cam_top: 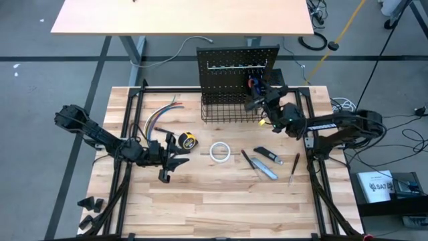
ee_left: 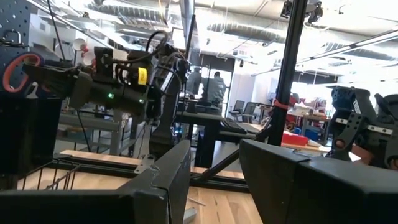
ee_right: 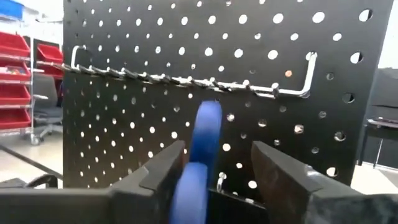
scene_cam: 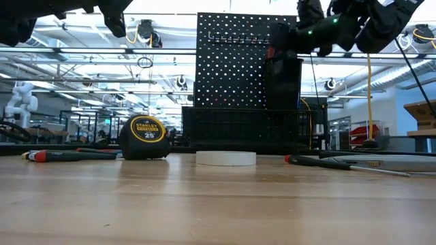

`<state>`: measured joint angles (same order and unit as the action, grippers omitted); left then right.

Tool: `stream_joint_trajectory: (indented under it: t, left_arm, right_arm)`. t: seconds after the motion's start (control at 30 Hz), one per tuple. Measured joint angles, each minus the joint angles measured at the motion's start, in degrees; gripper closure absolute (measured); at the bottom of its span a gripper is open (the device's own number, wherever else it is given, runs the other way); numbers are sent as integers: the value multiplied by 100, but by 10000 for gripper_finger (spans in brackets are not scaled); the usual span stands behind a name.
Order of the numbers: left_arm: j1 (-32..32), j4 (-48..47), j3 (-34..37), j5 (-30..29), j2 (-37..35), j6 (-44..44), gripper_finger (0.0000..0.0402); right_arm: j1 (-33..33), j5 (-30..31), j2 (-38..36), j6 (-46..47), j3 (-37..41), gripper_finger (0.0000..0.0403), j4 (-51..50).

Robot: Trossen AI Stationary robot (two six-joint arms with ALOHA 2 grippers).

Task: Hang tools onto peg board
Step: Put the blue scissors into the black bin on the peg board, then put the silver cutter into the black wire basket on the peg board

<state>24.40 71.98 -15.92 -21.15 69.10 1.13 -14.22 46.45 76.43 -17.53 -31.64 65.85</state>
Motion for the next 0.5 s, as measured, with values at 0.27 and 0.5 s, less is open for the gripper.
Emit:
stream_joint_trajectory:
  t: [0.27, 0.5]
  left_arm:
    - [0, -46, 0, -2, 0, 2, 259]
    - [0, -48, 0, -2, 0, 5, 259]
  right_arm:
    - [109, 16, -694, -203, 0, 175, -241]
    - [318, 36, -1322, -270, 0, 132, -432]
